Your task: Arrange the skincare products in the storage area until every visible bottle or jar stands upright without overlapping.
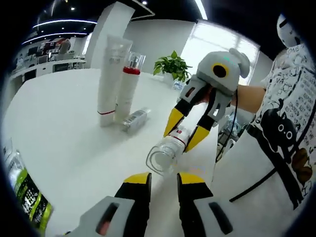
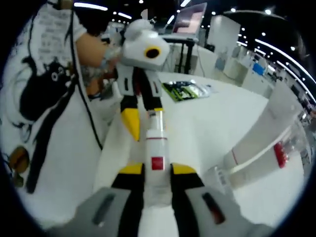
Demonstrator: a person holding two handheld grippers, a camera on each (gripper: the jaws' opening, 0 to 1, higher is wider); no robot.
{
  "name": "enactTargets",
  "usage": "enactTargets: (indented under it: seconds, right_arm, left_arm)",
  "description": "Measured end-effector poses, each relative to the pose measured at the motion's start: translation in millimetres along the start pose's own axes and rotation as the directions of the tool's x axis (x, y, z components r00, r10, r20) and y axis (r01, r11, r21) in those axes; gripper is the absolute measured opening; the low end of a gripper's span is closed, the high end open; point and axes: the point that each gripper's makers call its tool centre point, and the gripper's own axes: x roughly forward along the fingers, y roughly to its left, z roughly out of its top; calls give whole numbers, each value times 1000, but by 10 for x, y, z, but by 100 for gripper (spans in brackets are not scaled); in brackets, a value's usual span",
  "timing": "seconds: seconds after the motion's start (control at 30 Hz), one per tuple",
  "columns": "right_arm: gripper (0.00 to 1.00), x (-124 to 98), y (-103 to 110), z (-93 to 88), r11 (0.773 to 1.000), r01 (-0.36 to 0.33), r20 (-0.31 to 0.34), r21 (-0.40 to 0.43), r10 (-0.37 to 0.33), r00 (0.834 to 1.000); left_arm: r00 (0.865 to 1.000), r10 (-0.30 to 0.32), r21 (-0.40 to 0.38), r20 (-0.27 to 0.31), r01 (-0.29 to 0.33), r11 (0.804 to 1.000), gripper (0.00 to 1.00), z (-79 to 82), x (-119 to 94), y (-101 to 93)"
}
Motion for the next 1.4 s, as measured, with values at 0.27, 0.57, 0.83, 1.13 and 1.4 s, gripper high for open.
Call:
enactTargets:
  seconds: [0.27,0.57,0.83,1.13,1.4]
  right_arm:
    - [18,-60,-120,129,991,118,87,61,-123,989]
    - [18,-59,-133,193,981,157,132,118,-172,976]
    - [18,24,-203,208,979,171,119,111,-184,976]
    - [18,123,-278,160,954,221,127,201,-249,960]
    - [18,200,-249,127,938,227,148,260,-271,951]
  left_arm:
    - [957,-54,-78,284,80,994,19,347,-75,-102]
    - [911,-28,-91,411,72,993,17,464,-126,-157]
    - [879,-13,-128,477,84,988,16,534,-187,-104]
    - [857,-31,-146,515,123,982,15,627,-182,-97]
    - [859,-91,-114,503,170,979,15,652,-133,-186]
